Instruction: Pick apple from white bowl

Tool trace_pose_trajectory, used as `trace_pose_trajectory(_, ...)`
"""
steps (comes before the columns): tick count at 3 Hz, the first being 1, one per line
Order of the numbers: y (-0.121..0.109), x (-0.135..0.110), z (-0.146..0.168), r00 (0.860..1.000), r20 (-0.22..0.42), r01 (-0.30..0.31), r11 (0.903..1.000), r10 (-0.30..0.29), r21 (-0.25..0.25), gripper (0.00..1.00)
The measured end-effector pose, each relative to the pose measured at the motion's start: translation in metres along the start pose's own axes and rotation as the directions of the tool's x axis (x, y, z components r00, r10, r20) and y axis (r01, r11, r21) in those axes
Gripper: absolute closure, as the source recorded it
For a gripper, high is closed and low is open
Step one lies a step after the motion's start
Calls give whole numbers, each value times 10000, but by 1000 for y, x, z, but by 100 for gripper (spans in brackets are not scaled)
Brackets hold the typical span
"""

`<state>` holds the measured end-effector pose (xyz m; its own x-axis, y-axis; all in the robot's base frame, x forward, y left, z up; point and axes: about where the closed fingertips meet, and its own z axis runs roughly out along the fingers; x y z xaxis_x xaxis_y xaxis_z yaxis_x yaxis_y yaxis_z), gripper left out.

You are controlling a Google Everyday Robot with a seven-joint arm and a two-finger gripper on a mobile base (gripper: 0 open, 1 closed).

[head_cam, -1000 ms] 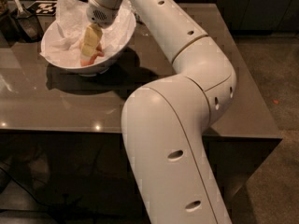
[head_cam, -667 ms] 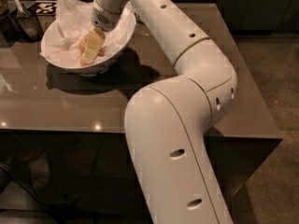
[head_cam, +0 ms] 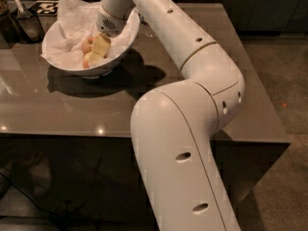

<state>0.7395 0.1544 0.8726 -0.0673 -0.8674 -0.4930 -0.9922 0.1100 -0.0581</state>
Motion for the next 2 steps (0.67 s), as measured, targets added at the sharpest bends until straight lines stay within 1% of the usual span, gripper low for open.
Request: trace_pose_trajectory(2,3,5,7,9999,113,-84,9997,87,-225,12)
